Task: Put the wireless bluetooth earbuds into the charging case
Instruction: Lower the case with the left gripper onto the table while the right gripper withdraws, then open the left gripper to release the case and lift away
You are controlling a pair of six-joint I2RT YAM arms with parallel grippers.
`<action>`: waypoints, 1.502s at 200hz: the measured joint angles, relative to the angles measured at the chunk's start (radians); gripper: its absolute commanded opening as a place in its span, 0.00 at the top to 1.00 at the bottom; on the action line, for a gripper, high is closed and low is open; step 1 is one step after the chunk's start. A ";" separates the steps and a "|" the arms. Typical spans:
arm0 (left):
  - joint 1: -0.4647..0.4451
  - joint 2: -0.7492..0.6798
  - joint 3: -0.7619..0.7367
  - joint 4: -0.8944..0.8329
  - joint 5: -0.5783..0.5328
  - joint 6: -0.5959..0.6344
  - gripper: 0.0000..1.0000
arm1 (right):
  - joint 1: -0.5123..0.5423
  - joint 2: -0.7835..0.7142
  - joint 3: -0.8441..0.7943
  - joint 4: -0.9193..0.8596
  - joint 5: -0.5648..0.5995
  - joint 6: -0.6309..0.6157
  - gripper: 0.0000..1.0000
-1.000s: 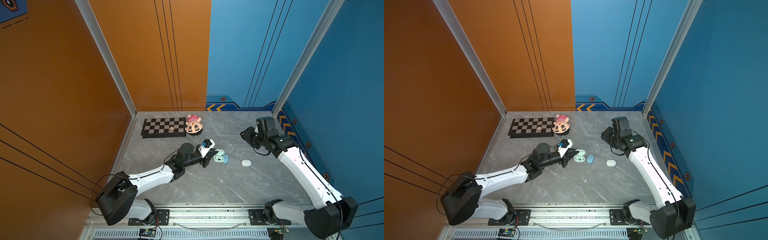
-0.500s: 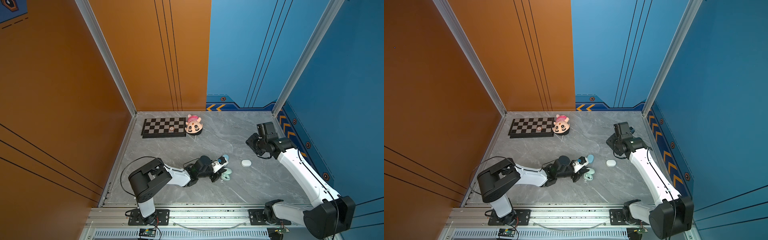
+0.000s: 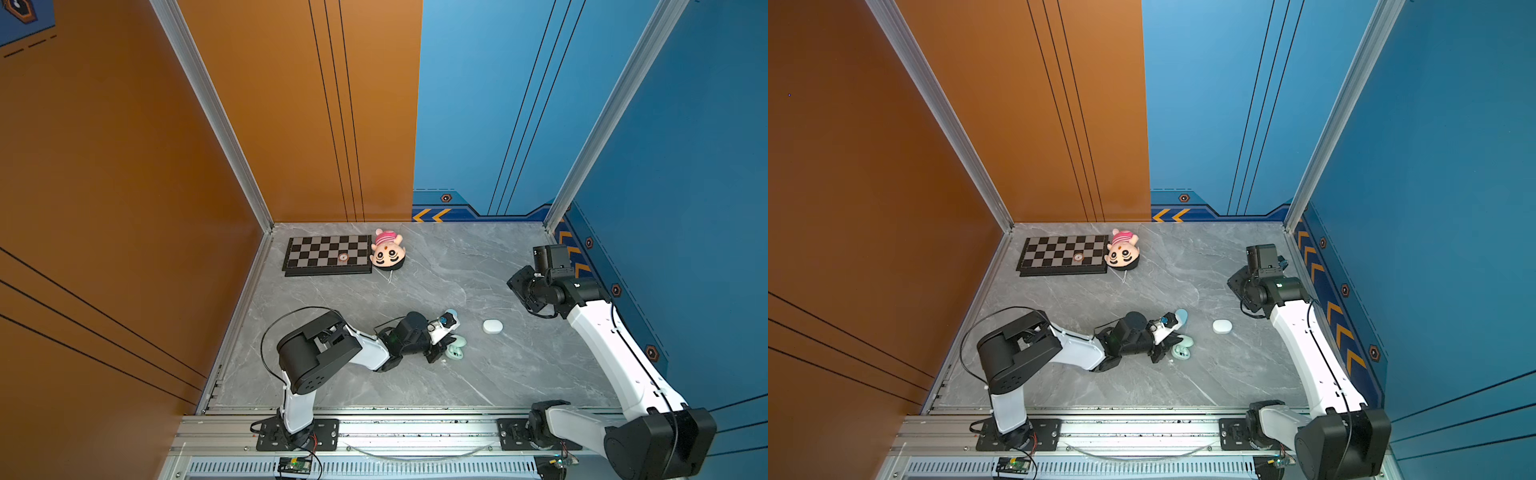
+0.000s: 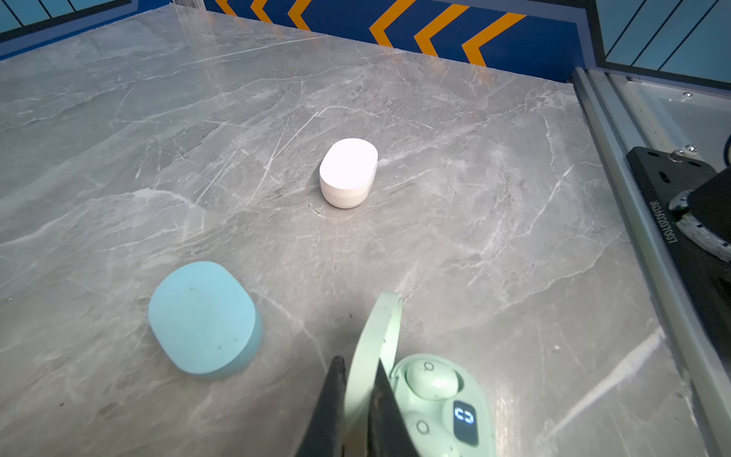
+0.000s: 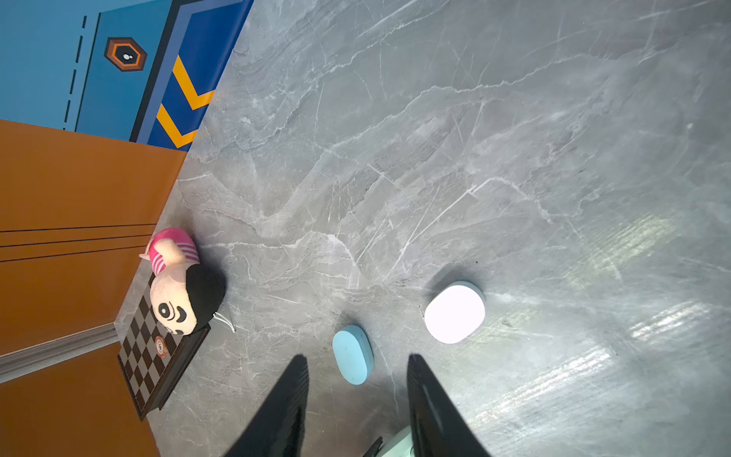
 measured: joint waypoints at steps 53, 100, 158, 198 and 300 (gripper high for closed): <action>0.000 0.016 0.007 0.001 0.000 -0.005 0.84 | -0.010 0.000 0.001 0.000 -0.011 -0.013 0.56; 0.002 0.019 0.013 0.010 0.002 -0.020 0.73 | -0.015 0.000 0.005 -0.010 -0.012 -0.035 0.55; 0.043 -0.059 -0.027 0.010 -0.007 -0.050 0.17 | 0.001 0.043 0.042 -0.039 -0.064 -0.172 0.46; 0.152 -0.424 -0.110 -0.067 -0.029 -0.084 0.02 | 0.113 0.185 0.080 -0.089 -0.075 -0.377 0.37; 0.446 -1.072 -0.152 -0.737 -0.048 -0.216 0.02 | 0.396 0.496 0.123 -0.135 0.048 -0.554 0.37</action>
